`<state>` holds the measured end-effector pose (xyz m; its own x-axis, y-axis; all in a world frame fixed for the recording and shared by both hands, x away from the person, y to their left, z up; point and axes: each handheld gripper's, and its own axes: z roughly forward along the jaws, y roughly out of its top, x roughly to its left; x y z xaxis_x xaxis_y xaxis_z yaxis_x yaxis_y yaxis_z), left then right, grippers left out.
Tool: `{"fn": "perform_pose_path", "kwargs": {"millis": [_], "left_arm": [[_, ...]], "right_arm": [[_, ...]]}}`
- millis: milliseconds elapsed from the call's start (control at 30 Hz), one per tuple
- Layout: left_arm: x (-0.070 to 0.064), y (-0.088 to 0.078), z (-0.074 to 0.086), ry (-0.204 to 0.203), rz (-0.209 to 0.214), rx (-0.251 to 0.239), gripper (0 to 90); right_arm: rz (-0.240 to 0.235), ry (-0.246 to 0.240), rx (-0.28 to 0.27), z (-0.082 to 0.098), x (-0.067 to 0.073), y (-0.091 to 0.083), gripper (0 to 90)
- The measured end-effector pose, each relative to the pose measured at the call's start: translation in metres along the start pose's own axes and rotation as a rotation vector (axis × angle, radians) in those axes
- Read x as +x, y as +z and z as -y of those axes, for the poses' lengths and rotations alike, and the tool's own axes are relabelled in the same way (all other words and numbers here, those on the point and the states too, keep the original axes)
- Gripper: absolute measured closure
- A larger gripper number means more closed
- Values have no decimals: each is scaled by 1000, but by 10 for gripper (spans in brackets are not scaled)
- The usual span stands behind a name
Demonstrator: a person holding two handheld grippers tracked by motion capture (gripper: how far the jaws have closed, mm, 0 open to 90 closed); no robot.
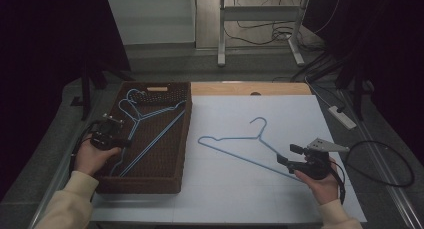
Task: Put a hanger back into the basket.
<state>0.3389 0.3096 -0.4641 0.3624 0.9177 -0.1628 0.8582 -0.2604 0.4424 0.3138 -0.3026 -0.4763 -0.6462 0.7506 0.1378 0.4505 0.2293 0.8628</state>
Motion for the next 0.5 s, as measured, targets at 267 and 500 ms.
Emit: {"fn": "perform_pose_path", "kwargs": {"millis": [267, 500], "left_arm": [[1, -8, 1, -18, -59, -89, 539], [-11, -33, 5, 18, -47, -236, 346]], "right_arm": [[-4, -1, 0, 0, 1, 0, 275], [-4, 0, 1, 0, 1, 0, 273]]}}
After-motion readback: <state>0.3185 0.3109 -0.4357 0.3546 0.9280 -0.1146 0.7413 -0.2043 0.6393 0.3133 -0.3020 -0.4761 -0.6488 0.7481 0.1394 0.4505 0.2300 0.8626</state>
